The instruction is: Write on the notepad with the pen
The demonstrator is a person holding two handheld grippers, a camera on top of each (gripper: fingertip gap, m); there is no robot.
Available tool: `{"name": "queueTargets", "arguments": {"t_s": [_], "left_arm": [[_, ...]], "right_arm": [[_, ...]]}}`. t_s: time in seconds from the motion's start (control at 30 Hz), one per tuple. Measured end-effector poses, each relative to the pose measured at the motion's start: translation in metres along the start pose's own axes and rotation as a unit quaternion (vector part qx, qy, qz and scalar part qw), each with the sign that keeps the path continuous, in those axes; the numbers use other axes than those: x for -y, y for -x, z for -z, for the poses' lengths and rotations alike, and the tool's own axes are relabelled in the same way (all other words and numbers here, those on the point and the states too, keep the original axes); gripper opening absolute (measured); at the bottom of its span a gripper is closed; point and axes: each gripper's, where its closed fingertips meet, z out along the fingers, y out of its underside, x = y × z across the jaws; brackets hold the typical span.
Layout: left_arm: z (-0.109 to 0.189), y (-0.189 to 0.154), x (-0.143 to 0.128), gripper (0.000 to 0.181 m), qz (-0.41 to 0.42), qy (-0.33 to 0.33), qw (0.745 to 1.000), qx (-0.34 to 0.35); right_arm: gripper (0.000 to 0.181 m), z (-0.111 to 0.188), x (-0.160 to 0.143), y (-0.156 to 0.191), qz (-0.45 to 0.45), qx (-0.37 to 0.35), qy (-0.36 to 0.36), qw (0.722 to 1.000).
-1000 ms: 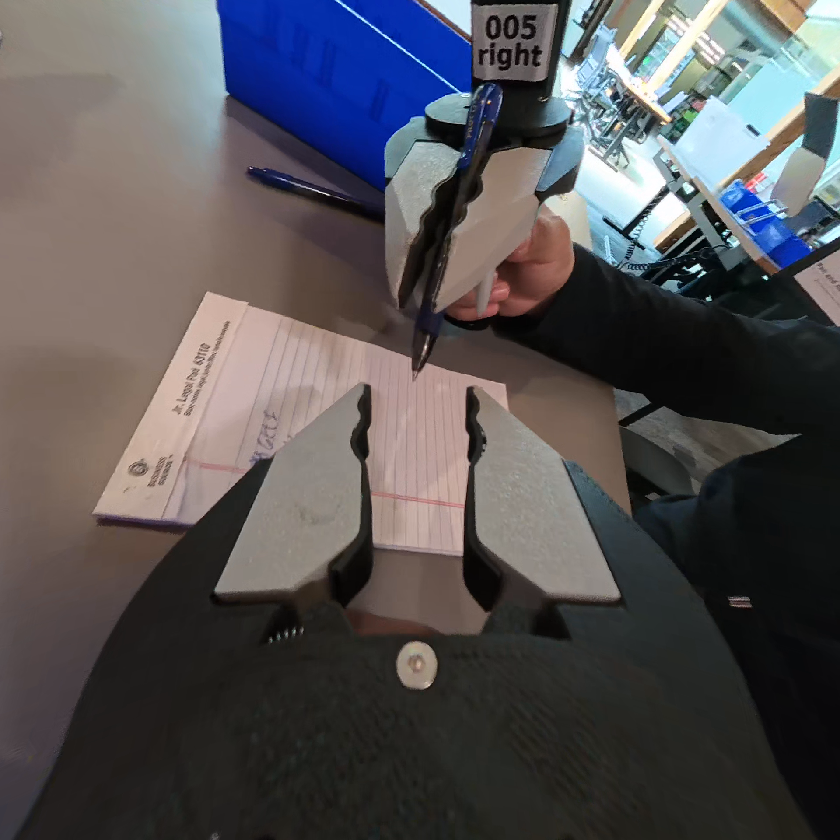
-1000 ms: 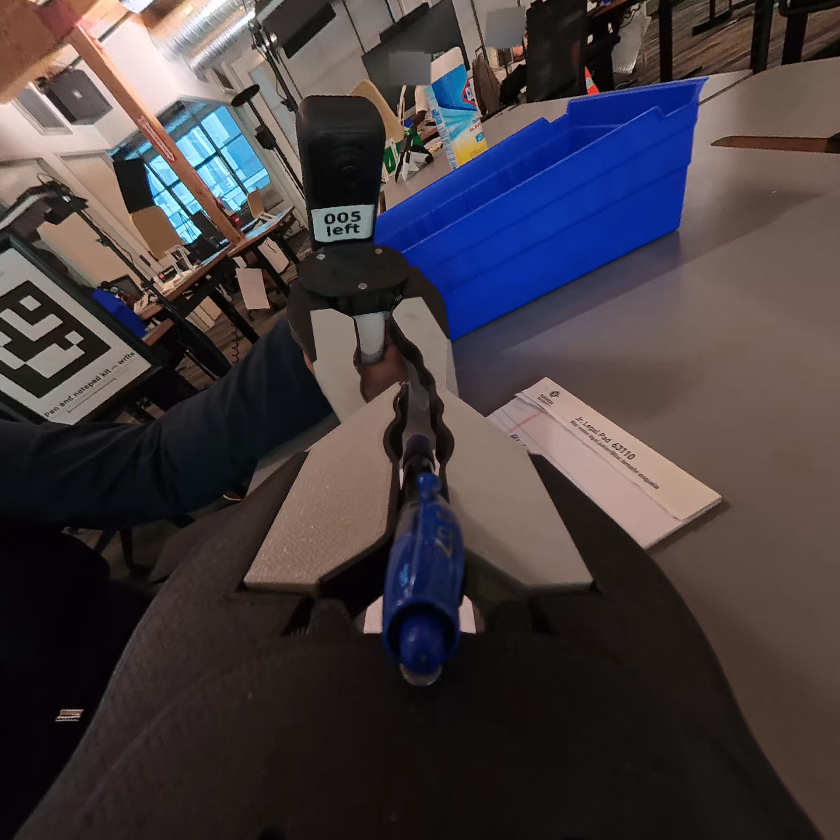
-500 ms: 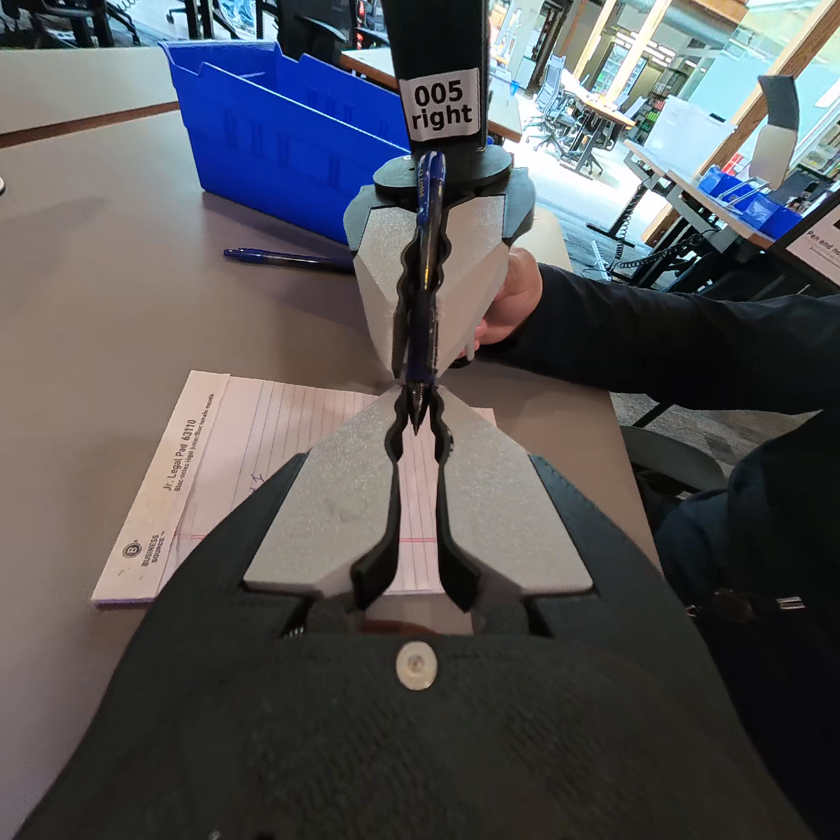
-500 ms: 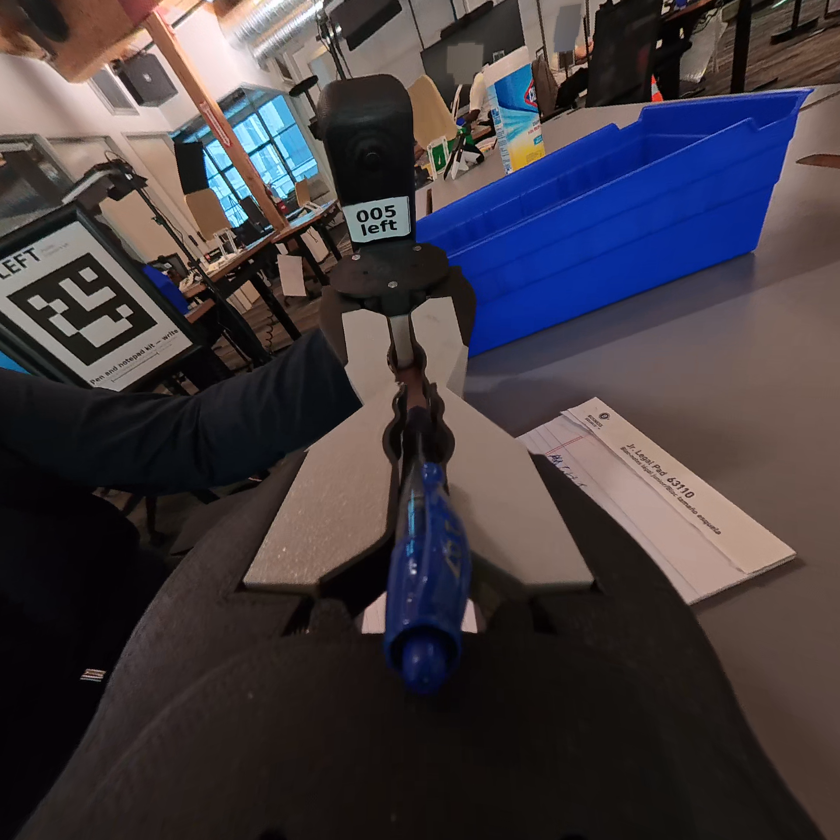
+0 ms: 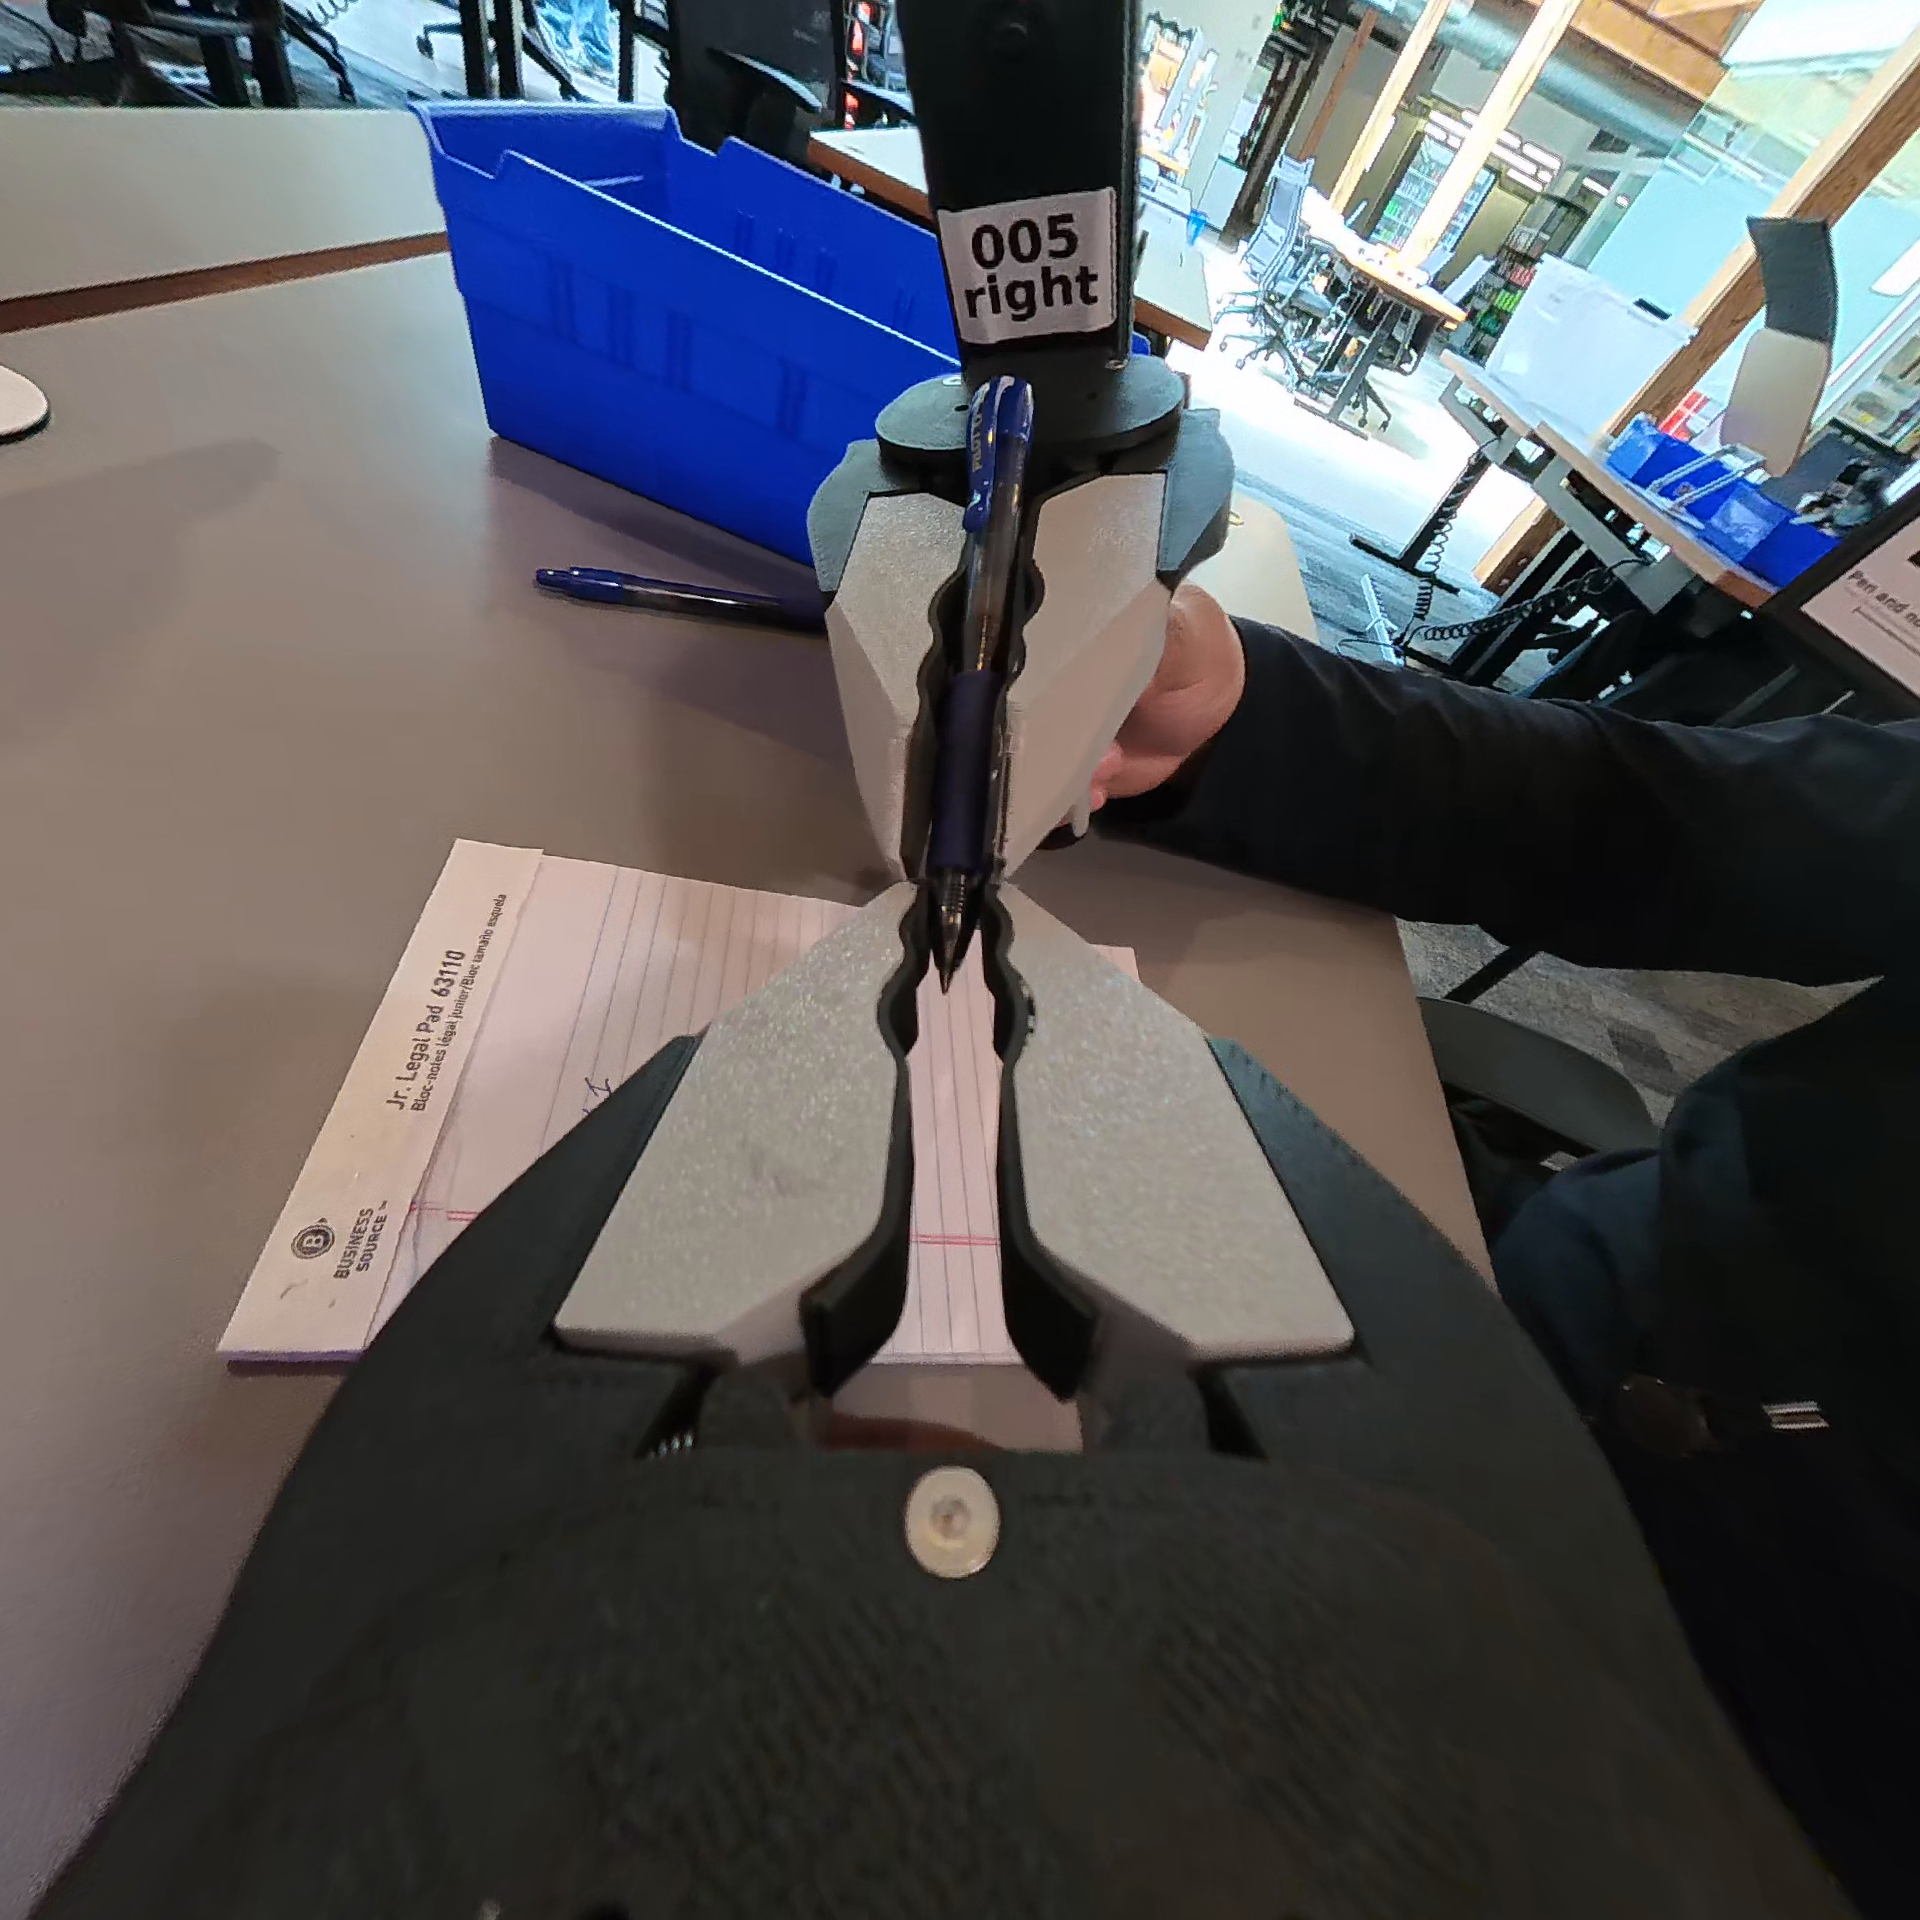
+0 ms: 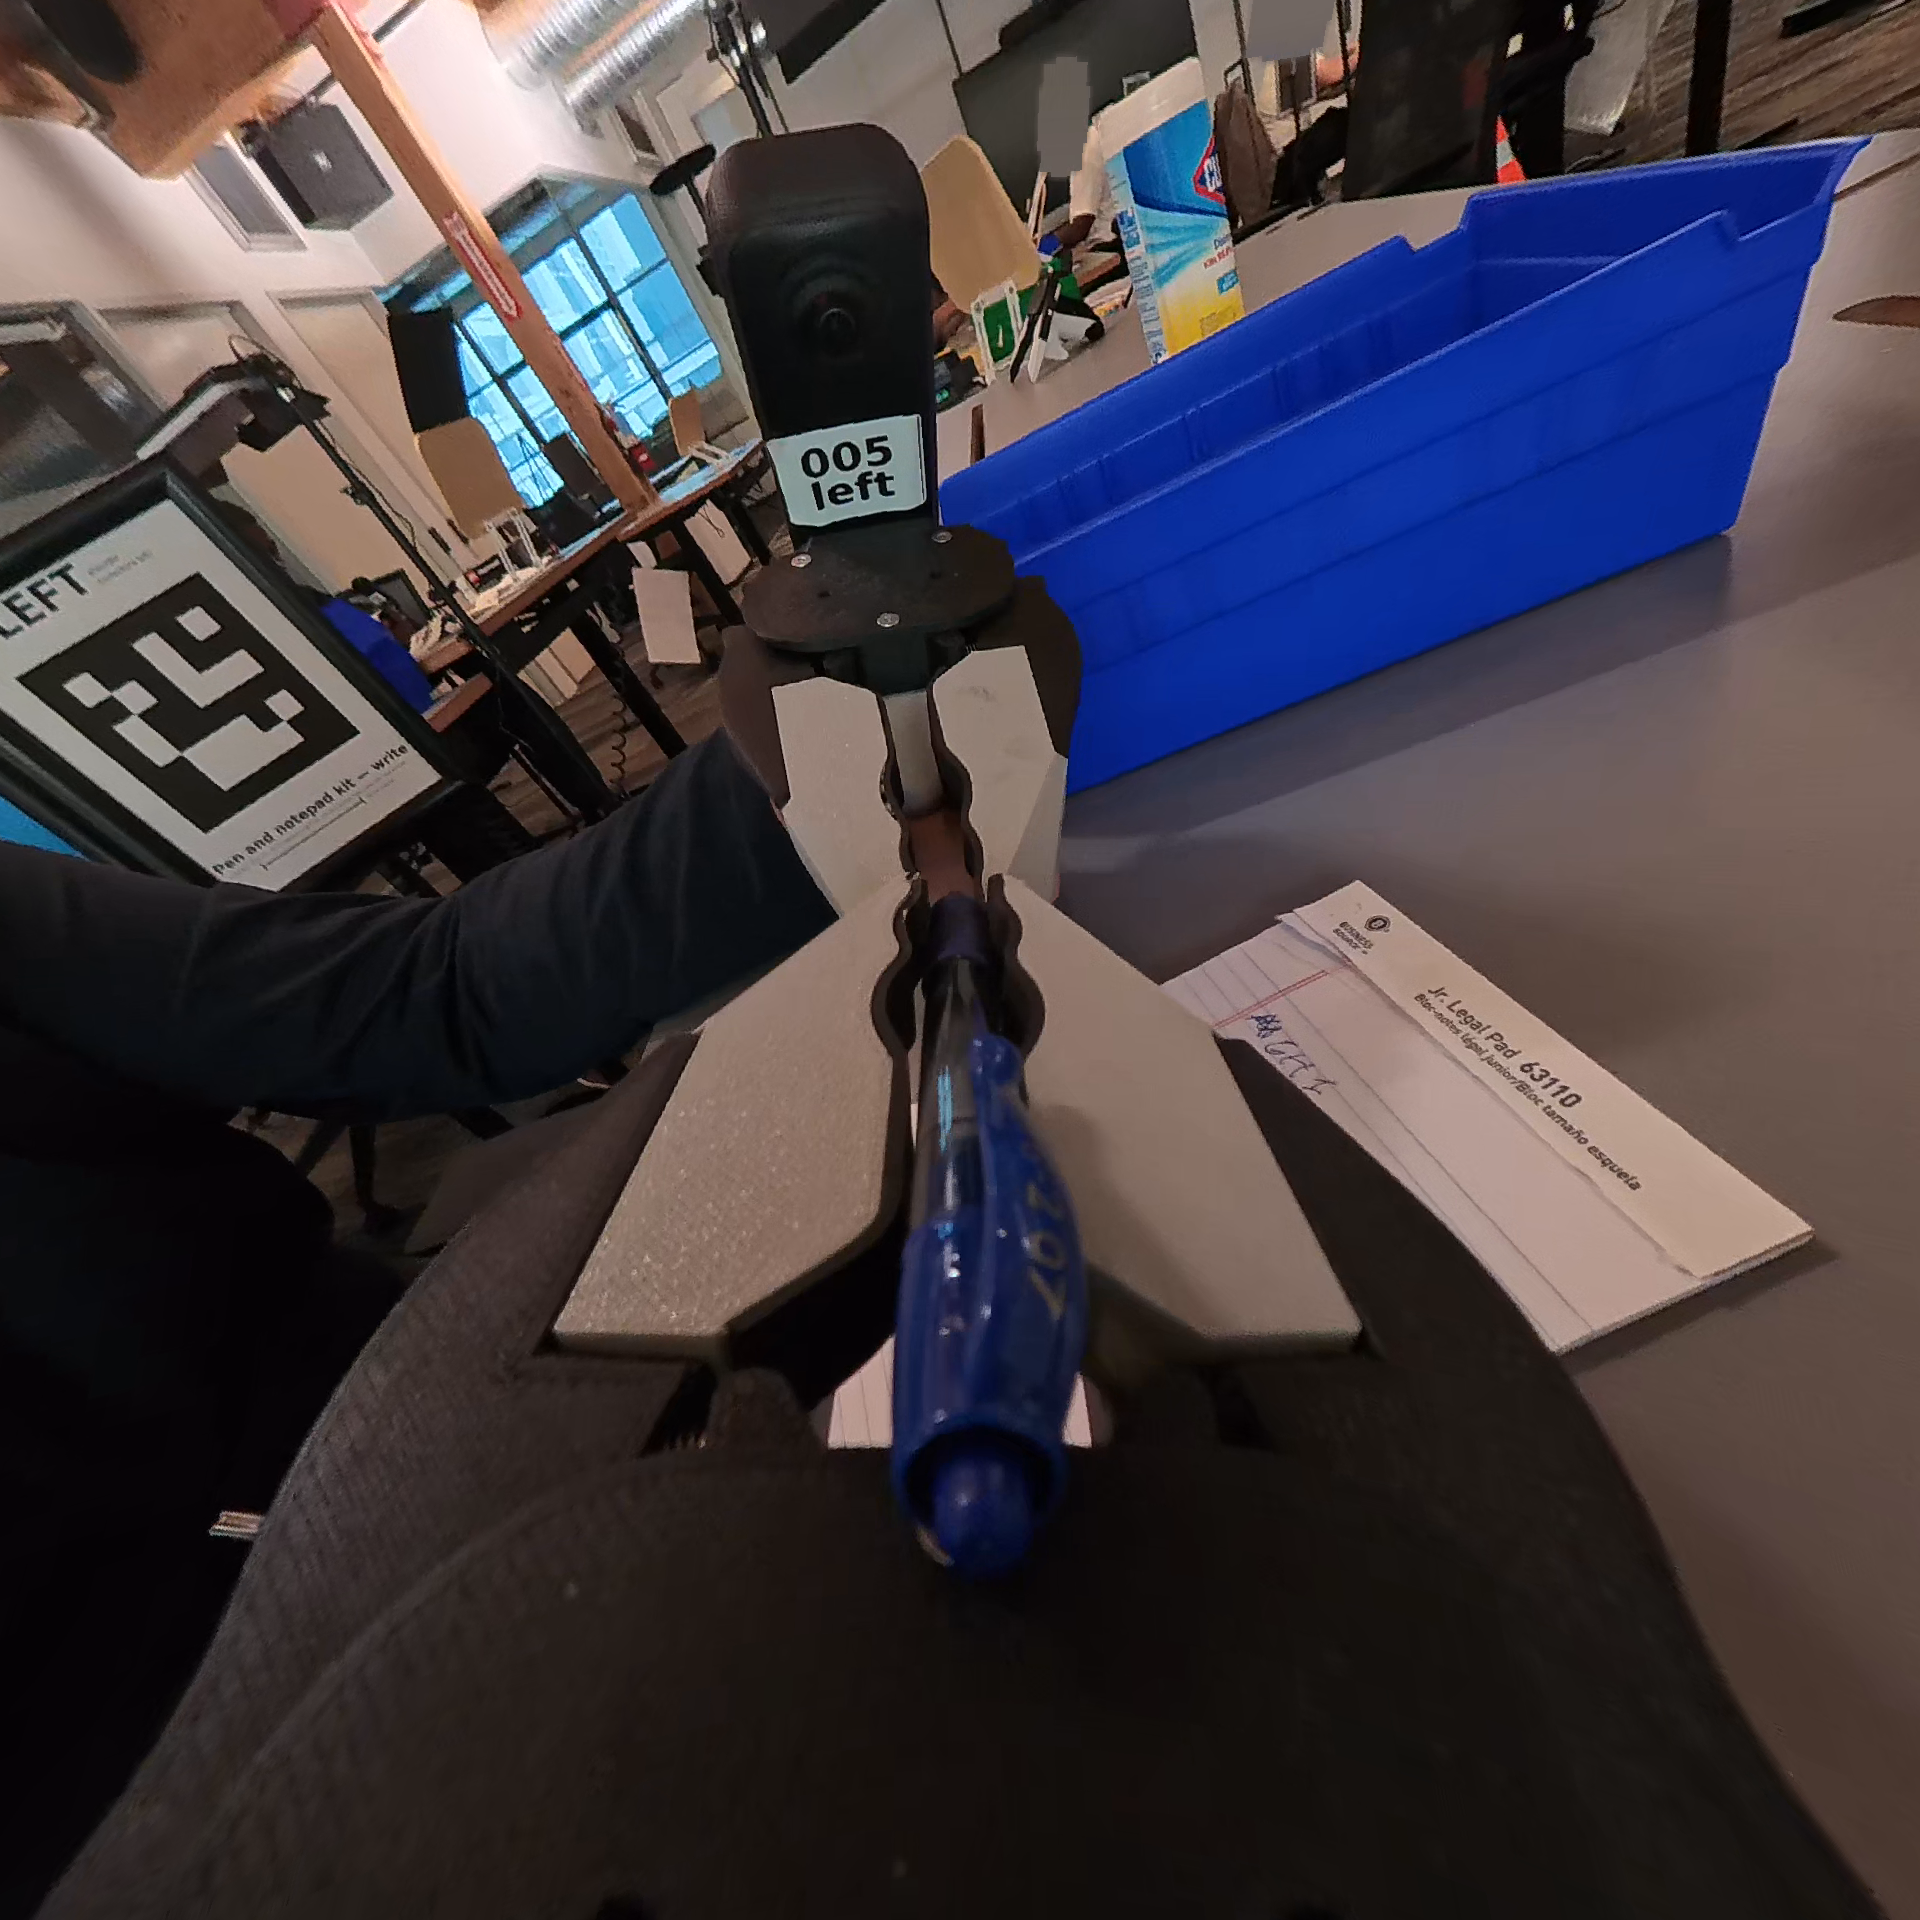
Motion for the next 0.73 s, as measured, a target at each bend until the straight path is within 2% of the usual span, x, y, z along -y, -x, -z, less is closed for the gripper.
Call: {"name": "queueTargets", "arguments": {"t_s": [0.1,0.2,0.27,0.37,0.43,0.57,0.73], "left_arm": [[0.0,0.005,-0.003,0.006,0.012,0.007,1.0,0.012],[0.006,0.024,-0.006,0.017,0.013,0.019,0.997,0.068],[0.013,0.04,-0.007,0.017,0.025,0.021,0.993,0.113],[0.025,0.069,-0.018,0.016,0.055,0.041,0.98,0.185],[0.023,0.072,-0.028,0.008,0.059,0.064,0.978,0.192],[0.023,0.091,-0.055,0.006,0.036,0.147,0.954,0.26],[0.024,0.096,-0.057,0.0,0.035,0.149,0.949,0.277]], "right_arm": [[0.008,0.001,0.0,-0.004,0.004,-0.014,0.001,1.0],[0.007,0.007,0.004,-0.014,-0.003,-0.039,-0.011,0.999],[0.008,0.012,0.003,-0.027,-0.005,-0.077,-0.01,0.997],[0.008,0.012,-0.009,-0.039,0.003,-0.117,0.027,0.993],[0.008,0.005,-0.017,-0.039,-0.001,-0.117,0.048,0.992],[0.008,-0.007,-0.039,-0.043,0.008,-0.132,0.106,0.986],[0.008,-0.013,-0.051,-0.048,0.007,-0.144,0.135,0.98]]}}
